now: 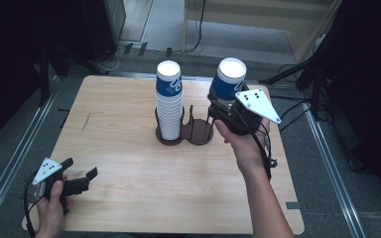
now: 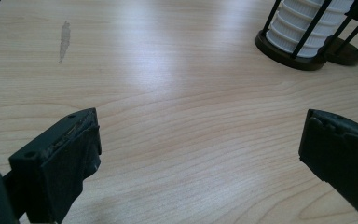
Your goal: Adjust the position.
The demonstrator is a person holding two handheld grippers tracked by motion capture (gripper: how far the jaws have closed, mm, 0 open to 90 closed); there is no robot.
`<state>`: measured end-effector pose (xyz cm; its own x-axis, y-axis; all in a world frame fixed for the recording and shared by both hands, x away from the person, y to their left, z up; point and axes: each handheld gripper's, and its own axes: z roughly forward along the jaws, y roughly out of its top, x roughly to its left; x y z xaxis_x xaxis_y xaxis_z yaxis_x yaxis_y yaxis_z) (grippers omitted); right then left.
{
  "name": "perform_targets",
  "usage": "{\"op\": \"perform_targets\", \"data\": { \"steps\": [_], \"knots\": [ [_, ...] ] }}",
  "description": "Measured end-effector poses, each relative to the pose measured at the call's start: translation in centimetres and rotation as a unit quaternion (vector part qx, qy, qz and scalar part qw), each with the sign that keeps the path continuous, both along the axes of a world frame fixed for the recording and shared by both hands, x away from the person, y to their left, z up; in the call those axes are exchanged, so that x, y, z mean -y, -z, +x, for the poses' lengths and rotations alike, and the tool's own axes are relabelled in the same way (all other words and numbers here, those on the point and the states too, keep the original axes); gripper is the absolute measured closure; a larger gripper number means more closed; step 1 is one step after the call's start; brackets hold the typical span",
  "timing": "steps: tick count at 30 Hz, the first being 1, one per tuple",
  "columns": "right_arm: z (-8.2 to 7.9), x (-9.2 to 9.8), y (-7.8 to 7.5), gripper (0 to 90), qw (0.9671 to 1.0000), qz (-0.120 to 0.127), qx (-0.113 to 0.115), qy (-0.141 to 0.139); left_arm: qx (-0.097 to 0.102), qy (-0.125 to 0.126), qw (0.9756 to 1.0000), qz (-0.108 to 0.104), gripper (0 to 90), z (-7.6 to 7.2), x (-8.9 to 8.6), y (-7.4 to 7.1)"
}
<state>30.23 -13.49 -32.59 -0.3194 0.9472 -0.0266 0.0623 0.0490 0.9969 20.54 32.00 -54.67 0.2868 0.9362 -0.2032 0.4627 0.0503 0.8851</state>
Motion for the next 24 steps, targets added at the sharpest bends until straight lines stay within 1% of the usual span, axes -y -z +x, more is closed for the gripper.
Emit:
{"op": "perform_targets", "data": {
  "steps": [3, 5, 6, 8, 11, 14, 16, 17, 20, 21, 24],
  "knots": [
    [-0.3, 0.3, 0.2, 20.7, 1.0, 0.0, 0.0, -0.002, -0.001, -0.003, 1.0, -0.009, 0.0, 0.1, 0.1, -0.2],
    [-0.4, 0.3, 0.3, 20.6, 1.0, 0.001, -0.001, -0.002, 0.002, -0.001, 1.0, -0.009, 0.0, 0.2, 0.3, -0.5],
    [-0.6, 0.4, 0.5, 20.7, 1.0, 0.002, -0.002, -0.003, 0.005, 0.001, 1.0, -0.003, 0.0, 0.3, 0.5, -0.7],
    [-0.8, 0.5, 0.7, 20.7, 1.0, 0.002, 0.001, 0.0, 0.005, 0.006, 0.9999, -0.006, 0.0, 0.4, 0.9, -1.0],
    [-1.2, 0.7, 1.1, 20.7, 1.0, 0.002, -0.002, 0.0, 0.005, 0.015, 0.9998, 0.014, 0.0, 0.6, 1.6, -1.2],
    [-1.5, 0.7, 1.5, 20.7, 1.0, -0.004, -0.003, 0.002, 0.008, 0.022, 0.9995, 0.021, 0.0, 0.7, 2.2, -1.6],
    [-1.7, 0.8, 1.7, 20.7, 1.0, -0.002, -0.002, 0.001, 0.011, 0.025, 0.9993, 0.025, 0.0, 0.6, 2.6, -2.1],
    [-1.9, 0.8, 1.8, 20.7, 1.0, 0.0, -0.003, 0.0, 0.013, 0.027, 0.9991, 0.028, 0.0, 0.7, 2.8, -2.3],
    [-2.2, 0.7, 2.2, 20.7, 1.0, -0.004, -0.001, 0.001, 0.02, 0.034, 0.9983, 0.043, 0.0, 0.7, 3.4, -2.9],
    [-2.3, 0.8, 2.3, 20.7, 1.0, -0.007, 0.0, 0.002, 0.022, 0.035, 0.9982, 0.045, 0.0, 0.8, 3.7, -3.0],
    [-2.4, 0.8, 2.7, 20.7, 1.0, -0.005, -0.007, 0.001, 0.027, 0.038, 0.9979, 0.045, 0.0, 0.9, 4.2, -3.3]
  ]
}}
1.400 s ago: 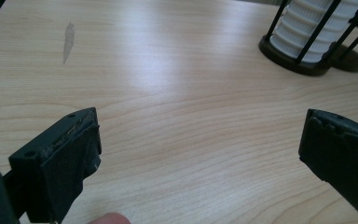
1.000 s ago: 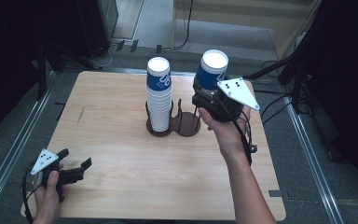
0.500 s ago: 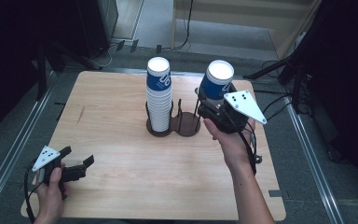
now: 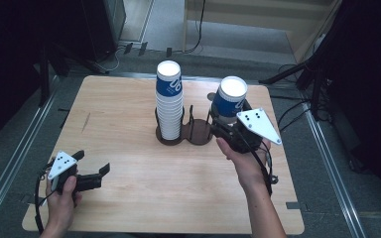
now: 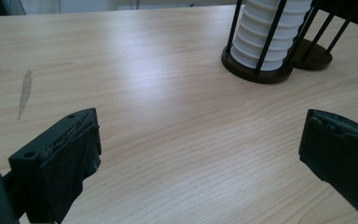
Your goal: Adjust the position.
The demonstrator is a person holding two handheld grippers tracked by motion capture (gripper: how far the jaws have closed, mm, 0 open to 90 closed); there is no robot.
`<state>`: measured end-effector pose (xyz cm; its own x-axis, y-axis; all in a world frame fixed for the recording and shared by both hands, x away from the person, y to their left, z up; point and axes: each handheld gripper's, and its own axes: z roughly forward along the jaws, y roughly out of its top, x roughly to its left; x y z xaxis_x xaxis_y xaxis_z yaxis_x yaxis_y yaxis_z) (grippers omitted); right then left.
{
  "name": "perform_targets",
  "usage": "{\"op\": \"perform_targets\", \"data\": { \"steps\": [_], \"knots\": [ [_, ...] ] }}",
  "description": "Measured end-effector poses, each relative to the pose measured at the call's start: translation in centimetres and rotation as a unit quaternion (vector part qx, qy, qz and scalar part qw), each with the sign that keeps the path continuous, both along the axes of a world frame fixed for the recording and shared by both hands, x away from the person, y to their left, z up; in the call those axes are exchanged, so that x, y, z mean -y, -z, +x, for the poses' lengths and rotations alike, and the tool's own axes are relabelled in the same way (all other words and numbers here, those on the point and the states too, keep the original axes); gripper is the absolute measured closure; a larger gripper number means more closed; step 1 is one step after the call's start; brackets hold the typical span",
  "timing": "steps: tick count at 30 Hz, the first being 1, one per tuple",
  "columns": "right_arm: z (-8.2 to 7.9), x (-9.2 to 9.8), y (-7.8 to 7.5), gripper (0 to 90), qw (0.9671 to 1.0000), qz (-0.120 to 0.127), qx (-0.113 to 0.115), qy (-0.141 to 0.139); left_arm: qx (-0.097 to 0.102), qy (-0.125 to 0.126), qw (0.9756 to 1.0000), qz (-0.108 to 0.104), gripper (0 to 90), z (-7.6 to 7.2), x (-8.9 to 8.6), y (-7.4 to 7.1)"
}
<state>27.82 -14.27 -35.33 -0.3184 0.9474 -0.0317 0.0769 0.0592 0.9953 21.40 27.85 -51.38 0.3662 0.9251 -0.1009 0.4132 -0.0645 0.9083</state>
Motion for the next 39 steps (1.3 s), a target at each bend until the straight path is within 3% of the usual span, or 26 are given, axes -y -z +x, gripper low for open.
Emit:
{"op": "perform_targets", "data": {
  "steps": [6, 12, 27, 39],
  "knots": [
    [-0.4, 0.0, 0.9, 20.7, 0.9999, -0.009, -0.006, 0.002, 0.004, 0.005, 1.0, 0.007, 0.0, 0.4, 1.0, -0.3],
    [-0.8, 0.5, 1.7, 20.7, 0.9999, -0.002, -0.011, 0.003, 0.01, 0.014, 0.9998, 0.012, 0.0, 0.6, 2.0, -1.0],
    [-1.9, 0.9, 3.5, 20.8, 0.9998, 0.003, -0.021, -0.003, 0.021, 0.028, 0.9991, -0.023, 0.0, 1.3, 4.5, -3.1],
    [-2.7, 1.1, 5.9, 20.8, 0.9992, 0.012, -0.037, -0.006, 0.038, 0.037, 0.9984, -0.019, 0.0, 1.5, 6.3, -5.1]
  ]
}}
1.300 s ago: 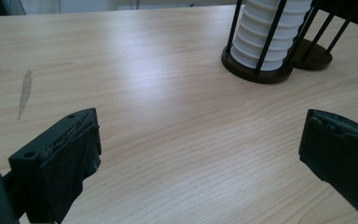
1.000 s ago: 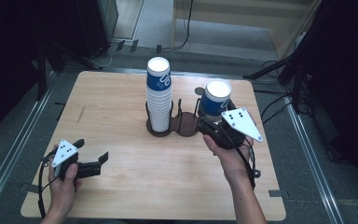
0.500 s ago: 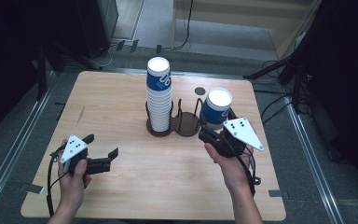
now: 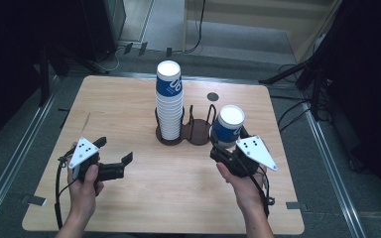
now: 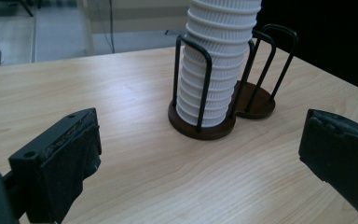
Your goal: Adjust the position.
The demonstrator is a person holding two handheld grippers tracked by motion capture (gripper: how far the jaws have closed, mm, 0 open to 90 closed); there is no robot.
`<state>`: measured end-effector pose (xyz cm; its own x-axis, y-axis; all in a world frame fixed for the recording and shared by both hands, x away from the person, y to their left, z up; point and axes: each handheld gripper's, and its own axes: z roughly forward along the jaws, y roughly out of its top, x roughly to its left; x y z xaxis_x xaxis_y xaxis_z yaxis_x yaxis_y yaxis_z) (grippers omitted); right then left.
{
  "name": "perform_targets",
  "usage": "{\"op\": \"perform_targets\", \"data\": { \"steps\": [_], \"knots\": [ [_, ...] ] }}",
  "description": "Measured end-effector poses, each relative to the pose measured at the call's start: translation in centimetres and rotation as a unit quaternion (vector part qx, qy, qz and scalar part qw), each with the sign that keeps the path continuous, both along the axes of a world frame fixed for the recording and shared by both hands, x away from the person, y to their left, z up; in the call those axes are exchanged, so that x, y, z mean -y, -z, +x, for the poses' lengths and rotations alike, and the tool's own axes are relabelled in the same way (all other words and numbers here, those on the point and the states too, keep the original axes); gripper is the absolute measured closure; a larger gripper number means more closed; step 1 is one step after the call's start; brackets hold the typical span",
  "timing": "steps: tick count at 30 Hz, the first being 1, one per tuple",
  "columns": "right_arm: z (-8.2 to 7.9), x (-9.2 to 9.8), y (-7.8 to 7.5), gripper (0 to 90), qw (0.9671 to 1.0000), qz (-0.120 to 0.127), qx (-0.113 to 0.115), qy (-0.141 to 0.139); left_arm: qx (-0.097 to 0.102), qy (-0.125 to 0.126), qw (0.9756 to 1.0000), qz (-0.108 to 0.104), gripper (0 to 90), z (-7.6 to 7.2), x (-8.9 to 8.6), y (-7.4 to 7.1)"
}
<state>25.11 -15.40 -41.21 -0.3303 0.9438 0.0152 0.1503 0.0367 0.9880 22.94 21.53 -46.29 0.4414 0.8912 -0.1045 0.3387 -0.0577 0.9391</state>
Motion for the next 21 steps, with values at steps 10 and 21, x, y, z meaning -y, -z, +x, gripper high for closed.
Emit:
{"op": "perform_targets", "data": {
  "steps": [10, 21],
  "knots": [
    [-1.0, -0.2, 1.7, 20.8, 0.9999, -0.006, -0.007, -0.007, 0.005, 0.024, 0.9997, 0.006, 0.0, -0.4, 1.3, -0.6],
    [-2.0, -1.5, 3.9, 20.8, 0.9988, -0.039, -0.015, -0.024, -0.004, 0.055, 0.9985, -0.001, 0.0, -1.4, 1.8, -0.5]
  ]
}}
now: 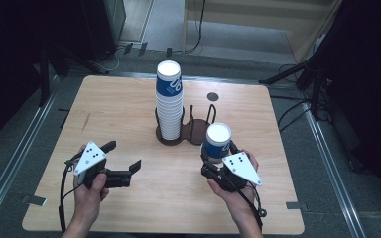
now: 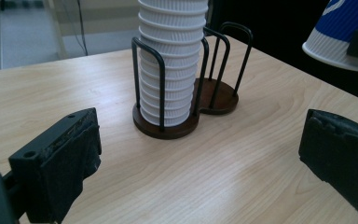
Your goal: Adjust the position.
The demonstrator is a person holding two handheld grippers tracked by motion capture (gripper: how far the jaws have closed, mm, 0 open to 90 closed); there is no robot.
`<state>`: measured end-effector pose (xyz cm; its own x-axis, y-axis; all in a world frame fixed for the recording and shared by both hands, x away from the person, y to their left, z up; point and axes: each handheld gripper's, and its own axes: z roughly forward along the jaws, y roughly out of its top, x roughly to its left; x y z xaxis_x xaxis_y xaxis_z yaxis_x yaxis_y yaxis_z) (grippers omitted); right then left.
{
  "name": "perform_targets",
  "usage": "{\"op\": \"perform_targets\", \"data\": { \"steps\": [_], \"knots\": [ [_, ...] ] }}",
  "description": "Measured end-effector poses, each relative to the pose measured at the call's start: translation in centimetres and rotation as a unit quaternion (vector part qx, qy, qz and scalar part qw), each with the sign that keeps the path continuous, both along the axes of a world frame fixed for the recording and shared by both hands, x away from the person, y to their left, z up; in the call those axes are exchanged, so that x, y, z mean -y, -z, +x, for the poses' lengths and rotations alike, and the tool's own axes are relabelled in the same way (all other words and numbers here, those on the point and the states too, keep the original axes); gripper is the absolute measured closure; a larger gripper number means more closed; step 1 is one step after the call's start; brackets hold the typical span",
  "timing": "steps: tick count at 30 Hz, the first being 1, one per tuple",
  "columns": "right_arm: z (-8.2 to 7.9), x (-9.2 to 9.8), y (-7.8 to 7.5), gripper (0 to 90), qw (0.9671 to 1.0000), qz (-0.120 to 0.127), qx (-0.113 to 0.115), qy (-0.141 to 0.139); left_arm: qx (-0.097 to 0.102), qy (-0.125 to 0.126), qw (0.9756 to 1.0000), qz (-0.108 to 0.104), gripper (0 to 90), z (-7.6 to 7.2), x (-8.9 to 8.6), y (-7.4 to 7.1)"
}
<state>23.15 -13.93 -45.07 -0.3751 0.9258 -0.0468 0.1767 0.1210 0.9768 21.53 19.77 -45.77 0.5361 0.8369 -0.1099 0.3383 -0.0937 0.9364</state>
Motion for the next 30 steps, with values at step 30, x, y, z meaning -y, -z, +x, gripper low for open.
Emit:
{"op": "perform_targets", "data": {
  "steps": [30],
  "knots": [
    [-1.3, -4.3, 3.3, 20.8, 0.9928, -0.11, 0.026, -0.04, -0.001, 0.076, 0.9971, 0.001, 0.0, -0.9, 3.0, -0.3]
  ]
}}
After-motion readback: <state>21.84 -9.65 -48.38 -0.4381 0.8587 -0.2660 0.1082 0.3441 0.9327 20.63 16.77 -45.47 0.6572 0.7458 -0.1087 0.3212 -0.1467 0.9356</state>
